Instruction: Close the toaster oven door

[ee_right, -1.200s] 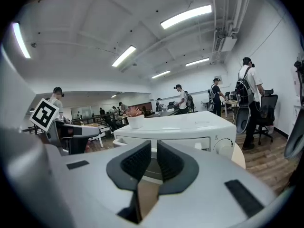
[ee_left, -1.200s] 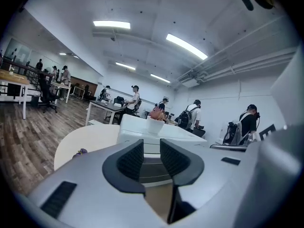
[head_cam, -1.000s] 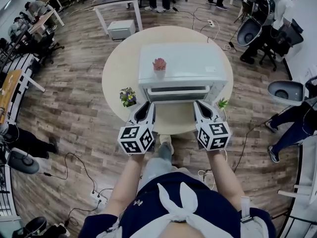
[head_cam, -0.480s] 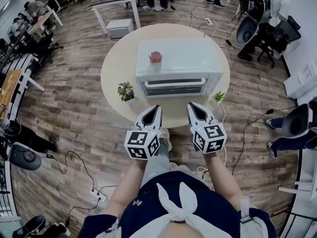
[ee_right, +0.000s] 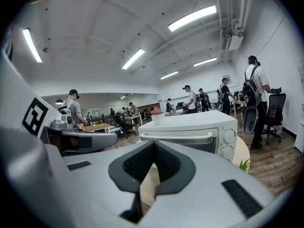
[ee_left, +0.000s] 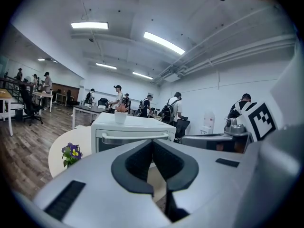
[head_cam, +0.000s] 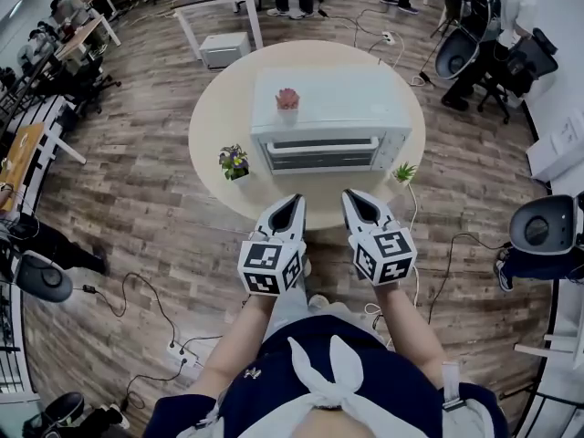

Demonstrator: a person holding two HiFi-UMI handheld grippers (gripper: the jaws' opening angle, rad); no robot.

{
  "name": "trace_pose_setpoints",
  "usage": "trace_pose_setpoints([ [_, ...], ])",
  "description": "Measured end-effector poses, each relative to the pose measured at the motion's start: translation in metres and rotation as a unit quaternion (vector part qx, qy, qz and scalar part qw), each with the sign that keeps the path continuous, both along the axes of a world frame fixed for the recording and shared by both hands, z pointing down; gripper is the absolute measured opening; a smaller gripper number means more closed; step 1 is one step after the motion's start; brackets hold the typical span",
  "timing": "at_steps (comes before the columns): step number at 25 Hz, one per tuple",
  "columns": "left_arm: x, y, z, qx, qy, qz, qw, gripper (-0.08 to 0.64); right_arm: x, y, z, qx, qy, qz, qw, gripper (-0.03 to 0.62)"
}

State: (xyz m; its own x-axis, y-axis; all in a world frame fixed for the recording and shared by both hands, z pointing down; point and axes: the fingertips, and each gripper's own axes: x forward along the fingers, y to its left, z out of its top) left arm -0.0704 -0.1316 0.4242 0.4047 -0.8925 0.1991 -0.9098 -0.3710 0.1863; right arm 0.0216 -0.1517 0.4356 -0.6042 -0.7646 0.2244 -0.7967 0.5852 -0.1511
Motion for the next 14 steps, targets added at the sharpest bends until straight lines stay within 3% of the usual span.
trace_pose_setpoints([
  [14,-0.009,0.004,0.004,-0.001,-0.008,0.0,1.0,0.021,-0.007,0.009,0.01,-0.011,-0.007,-0.002,1.0,0.003],
])
